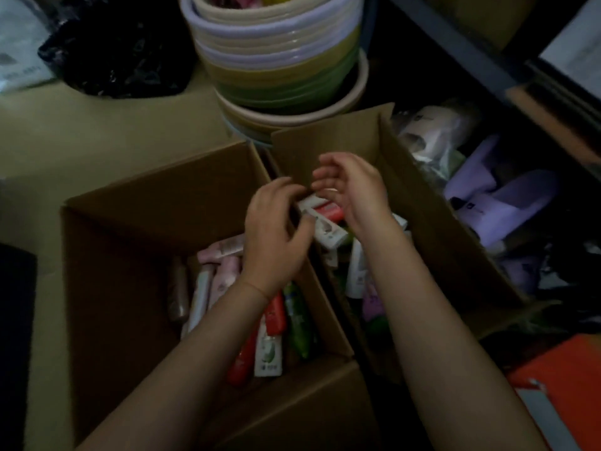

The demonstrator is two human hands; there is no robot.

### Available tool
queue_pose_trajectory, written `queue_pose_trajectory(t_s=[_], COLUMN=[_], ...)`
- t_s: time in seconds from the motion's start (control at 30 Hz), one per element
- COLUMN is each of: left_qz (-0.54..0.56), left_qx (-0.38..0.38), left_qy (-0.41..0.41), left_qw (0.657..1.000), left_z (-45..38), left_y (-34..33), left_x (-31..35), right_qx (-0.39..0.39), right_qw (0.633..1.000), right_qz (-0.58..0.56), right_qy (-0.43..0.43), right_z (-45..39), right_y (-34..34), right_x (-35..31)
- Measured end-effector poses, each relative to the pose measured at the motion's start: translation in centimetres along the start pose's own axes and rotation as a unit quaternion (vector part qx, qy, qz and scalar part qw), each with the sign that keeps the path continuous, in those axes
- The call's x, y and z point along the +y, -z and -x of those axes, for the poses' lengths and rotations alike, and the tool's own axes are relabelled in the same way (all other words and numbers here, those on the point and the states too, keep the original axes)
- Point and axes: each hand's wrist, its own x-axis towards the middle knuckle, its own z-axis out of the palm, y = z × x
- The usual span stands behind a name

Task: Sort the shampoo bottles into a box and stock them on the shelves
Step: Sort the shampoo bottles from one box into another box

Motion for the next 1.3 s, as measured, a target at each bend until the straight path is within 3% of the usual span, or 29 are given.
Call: queue_pose_trajectory(t_s=[0.07, 0.13, 0.2, 0.3, 0.5, 0.67, 0.8, 0.9, 1.07, 1.3], left_qz=[-0.059, -0.107, -0.131, -0.126, -0.082, -0.051, -0.038, -0.036, -0.02, -0.018], left_qx=[-0.072, -0.126, -0.151, -0.136, -0.099, -0.087, -0.088, -0.082, -0.069, -0.063], left_qy=[-0.081, -0.109, -0.094, -0.07, -0.073, -0.063, -0.061, -0.057, -0.062, -0.064], left_qw=[0.992, 0.98, 0.975, 0.98, 0.989, 0.993, 0.994, 0.994, 0.995, 0.996], left_z=[-0.4, 0.2, 1.0, 1.5, 1.9, 1.7, 1.5, 1.5, 1.5, 1.4], left_y=[-2.2, -3.9, -4.5, -4.1, -4.4, -4.8, -5.0, -5.2, -5.6, -6.0], left_x=[1.3, 1.6, 0.8, -0.1, 0.2, 0.3, 0.6, 0.6, 0.6, 0.5], right_qx=[0.1, 0.153, 0.197, 0.21, 0.154, 0.086, -0.032, -0.042, -0.111, -0.169], right_qw=[0.992, 0.972, 0.949, 0.925, 0.912, 0.939, 0.933, 0.936, 0.915, 0.889], right_qz=[0.044, 0.109, 0.146, 0.23, 0.315, 0.239, 0.251, 0.233, 0.187, 0.17], right_qy=[-0.062, -0.141, -0.198, -0.215, -0.213, -0.232, -0.256, -0.26, -0.34, -0.389], right_z=[-2.1, -3.2, -3.5, -2.8, -1.9, -2.1, -2.2, -2.1, -0.4, 1.5], right_y=[4.0, 7.9, 10.3, 11.8, 12.3, 12.7, 14.4, 15.1, 13.0, 10.6], right_x=[2.6, 6.6, 10.4, 14.9, 18.9, 19.8, 18.3, 17.3, 16.8, 17.4])
